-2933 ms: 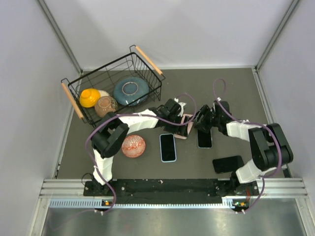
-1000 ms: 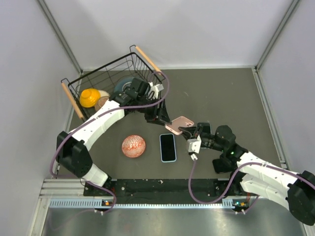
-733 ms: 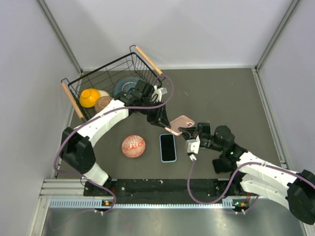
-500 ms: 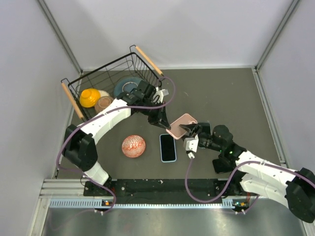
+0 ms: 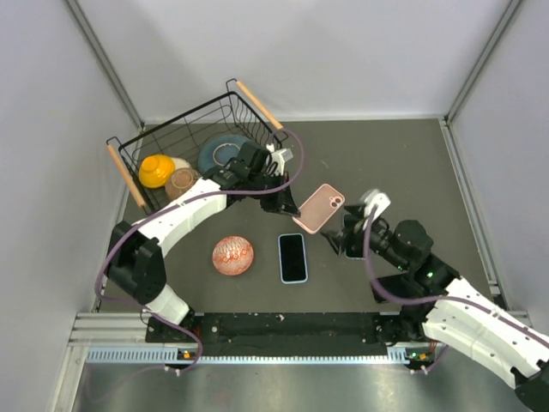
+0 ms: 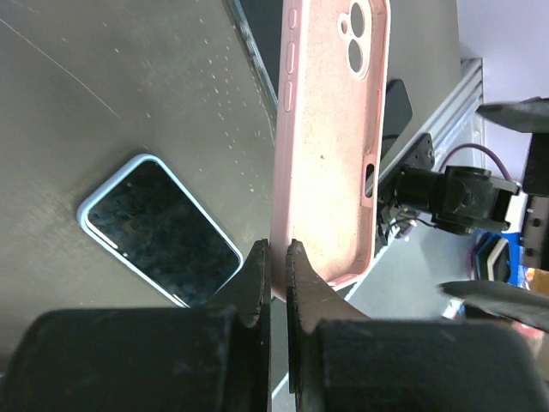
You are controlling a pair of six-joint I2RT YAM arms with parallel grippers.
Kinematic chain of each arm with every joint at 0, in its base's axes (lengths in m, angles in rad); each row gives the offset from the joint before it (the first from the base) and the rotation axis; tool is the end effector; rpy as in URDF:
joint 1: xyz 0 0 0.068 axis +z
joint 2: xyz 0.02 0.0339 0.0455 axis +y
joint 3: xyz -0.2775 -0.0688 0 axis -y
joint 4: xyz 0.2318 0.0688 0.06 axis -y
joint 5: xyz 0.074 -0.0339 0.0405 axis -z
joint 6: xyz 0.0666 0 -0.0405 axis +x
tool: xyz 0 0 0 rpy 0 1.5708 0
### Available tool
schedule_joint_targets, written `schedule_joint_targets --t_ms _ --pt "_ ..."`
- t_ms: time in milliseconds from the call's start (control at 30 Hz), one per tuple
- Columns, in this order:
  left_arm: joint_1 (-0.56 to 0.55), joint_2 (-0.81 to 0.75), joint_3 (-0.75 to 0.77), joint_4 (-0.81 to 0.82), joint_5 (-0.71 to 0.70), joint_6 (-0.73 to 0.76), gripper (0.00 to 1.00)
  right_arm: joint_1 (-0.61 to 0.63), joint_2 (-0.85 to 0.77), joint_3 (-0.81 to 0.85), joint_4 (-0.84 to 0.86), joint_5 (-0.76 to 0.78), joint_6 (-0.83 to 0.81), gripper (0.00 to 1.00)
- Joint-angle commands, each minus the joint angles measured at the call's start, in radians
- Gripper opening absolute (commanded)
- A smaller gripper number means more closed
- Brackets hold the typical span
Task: Put the phone into the phone case
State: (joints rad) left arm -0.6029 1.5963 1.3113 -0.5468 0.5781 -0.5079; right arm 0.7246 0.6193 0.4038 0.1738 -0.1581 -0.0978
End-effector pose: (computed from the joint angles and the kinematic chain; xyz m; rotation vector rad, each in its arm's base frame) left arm 0.2708 -0.2306 0.2874 0.4164 2.5453 -1.1707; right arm 0.1226 0.1225 0.2778 -0.7706 1.4550 0.6092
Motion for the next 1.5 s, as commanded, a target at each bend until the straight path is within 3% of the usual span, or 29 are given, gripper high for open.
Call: schedule_joint_targets --t_ms 0,33,167,200,300,333,433,467,700,800,1000,1467 --pt "-0.001 -0.1 -0.053 0.159 -0.092 -0.014 0.0 0.002 -0.029 0.19 -0.309 0.343 0.556 0.99" --pt "-0.005 -0.11 -0.067 0.177 -0.106 -0.023 0.0 0.002 -0.036 0.204 -0.33 0.313 0.534 0.99" --pt "-0.024 -0.134 -0.106 0.216 -0.155 -0.02 0.0 0.002 -0.084 0.219 -0.367 0.417 0.702 0.99" --pt "-0.029 -0.14 -0.109 0.212 -0.161 -0.012 0.0 0.001 -0.084 0.225 -0.394 0.448 0.743 0.93" --pt "-0.031 -0.166 -0.11 0.188 -0.201 0.006 0.0 -0.002 -0.04 0.299 -0.627 0.57 0.941 0.9" --pt "-0.031 -0.176 -0.113 0.179 -0.214 0.011 0.0 -0.002 -0.026 0.32 -0.778 0.621 1.001 0.9" --pt "-0.032 -0.205 -0.119 0.17 -0.25 0.011 0.0 -0.002 0.014 0.359 -0.978 0.695 1.298 0.91" --pt "-0.032 -0.217 -0.129 0.169 -0.259 0.009 0.0 -0.005 0.022 0.366 -1.099 0.7 1.46 0.91" --pt "-0.044 -0.257 -0.188 0.206 -0.299 0.011 0.0 -0.065 0.12 0.36 -1.52 0.661 1.894 0.95" --pt "-0.046 -0.259 -0.192 0.203 -0.284 0.011 0.0 -0.093 0.16 0.357 -1.617 0.634 1.959 0.99" --pt "-0.051 -0.263 -0.188 0.208 -0.267 0.006 0.0 -0.174 0.102 0.261 -1.614 0.595 2.014 0.99" --pt "-0.058 -0.268 -0.193 0.205 -0.277 0.011 0.0 -0.298 0.168 0.167 -1.518 0.49 1.916 0.99"
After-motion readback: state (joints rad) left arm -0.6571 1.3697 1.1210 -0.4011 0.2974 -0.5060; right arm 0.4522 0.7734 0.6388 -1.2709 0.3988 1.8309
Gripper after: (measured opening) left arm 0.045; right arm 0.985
